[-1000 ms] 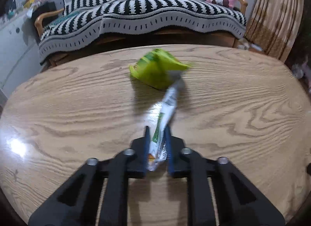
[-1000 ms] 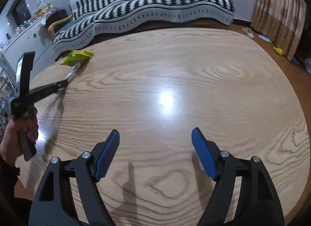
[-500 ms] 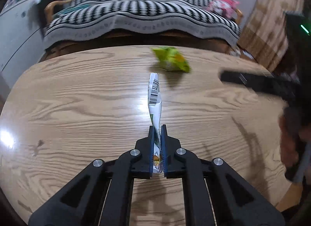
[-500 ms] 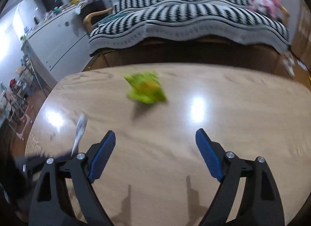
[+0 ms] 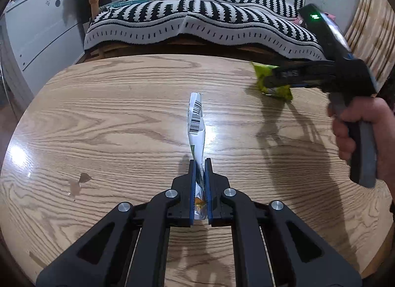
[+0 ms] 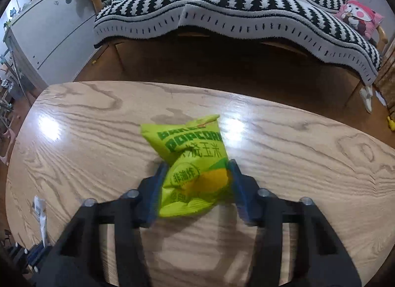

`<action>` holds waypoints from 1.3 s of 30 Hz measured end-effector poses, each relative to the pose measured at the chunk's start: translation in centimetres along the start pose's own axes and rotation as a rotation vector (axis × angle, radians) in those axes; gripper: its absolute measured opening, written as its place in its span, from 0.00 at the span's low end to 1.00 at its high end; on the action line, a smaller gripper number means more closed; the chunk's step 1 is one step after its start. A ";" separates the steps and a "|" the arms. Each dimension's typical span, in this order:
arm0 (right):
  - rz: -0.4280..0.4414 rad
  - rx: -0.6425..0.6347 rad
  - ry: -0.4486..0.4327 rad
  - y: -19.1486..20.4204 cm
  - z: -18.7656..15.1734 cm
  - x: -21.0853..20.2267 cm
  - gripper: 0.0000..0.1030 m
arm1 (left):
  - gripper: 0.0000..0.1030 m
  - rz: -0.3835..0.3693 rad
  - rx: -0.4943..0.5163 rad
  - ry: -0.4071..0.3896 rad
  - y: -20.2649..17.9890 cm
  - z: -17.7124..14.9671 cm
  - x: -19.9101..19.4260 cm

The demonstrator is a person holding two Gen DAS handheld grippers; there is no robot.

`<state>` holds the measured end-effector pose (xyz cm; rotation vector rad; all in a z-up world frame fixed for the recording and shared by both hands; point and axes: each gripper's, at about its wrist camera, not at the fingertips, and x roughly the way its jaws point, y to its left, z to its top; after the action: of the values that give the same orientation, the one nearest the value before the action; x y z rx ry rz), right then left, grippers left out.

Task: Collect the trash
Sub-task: 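Carry strip and popcorn bag over the bin and open both grippers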

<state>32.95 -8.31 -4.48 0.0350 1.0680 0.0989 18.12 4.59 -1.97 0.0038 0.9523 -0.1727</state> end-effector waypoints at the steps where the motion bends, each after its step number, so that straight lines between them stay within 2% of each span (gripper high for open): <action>1: 0.009 -0.016 -0.004 0.1 -0.6 -0.8 0.44 | 0.06 0.002 -0.001 -0.001 0.0 0.0 -0.1; 4: -0.011 -0.065 -0.036 0.0 -2.9 -3.8 0.44 | 0.06 -0.005 0.011 -0.009 -1.2 0.0 -0.7; 6: 0.006 -0.058 -0.046 -1.0 -4.8 -6.2 0.44 | 0.06 -0.011 0.066 -0.027 -3.2 -0.1 -1.6; 9: -0.044 -0.077 -0.080 -3.2 -9.2 -11.0 0.44 | 0.06 -0.049 0.109 -0.050 -5.6 -0.3 -2.9; 13: -0.090 -0.004 -0.108 -8.9 -16.7 -17.4 0.44 | 0.06 -0.109 0.143 -0.059 -9.8 -0.8 -4.4; 19: -0.214 0.205 -0.163 -20.4 -28.3 -25.6 0.45 | 0.06 -0.243 0.311 -0.053 -20.8 -3.7 -6.7; 23: -0.334 0.381 -0.190 -28.6 -35.9 -29.9 0.45 | 0.06 -0.411 0.437 -0.018 -30.7 -6.6 -7.9; 25: -0.394 0.473 -0.197 -32.8 -39.7 -31.9 0.45 | 0.06 -0.456 0.498 -0.015 -34.9 -8.3 -8.4; 29: -0.421 0.654 -0.207 -39.8 -47.0 -35.0 0.45 | 0.06 -0.553 0.630 -0.013 -44.4 -12.5 -10.1; 34: -0.442 0.818 -0.166 -46.8 -54.9 -36.5 0.45 | 0.06 -0.658 0.705 0.006 -53.4 -17.2 -11.2; 36: -0.444 0.881 -0.125 -49.5 -57.9 -36.5 0.45 | 0.06 -0.687 0.719 0.020 -56.1 -18.5 -11.2; 39: -0.412 0.951 -0.096 -51.8 -60.5 -36.2 0.45 | 0.06 -0.713 0.750 0.037 -59.8 -21.0 -11.1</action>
<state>-34.06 -64.60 -6.04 0.6656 0.9256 -0.7812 -14.06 -51.07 -0.79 0.3611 0.8453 -1.1835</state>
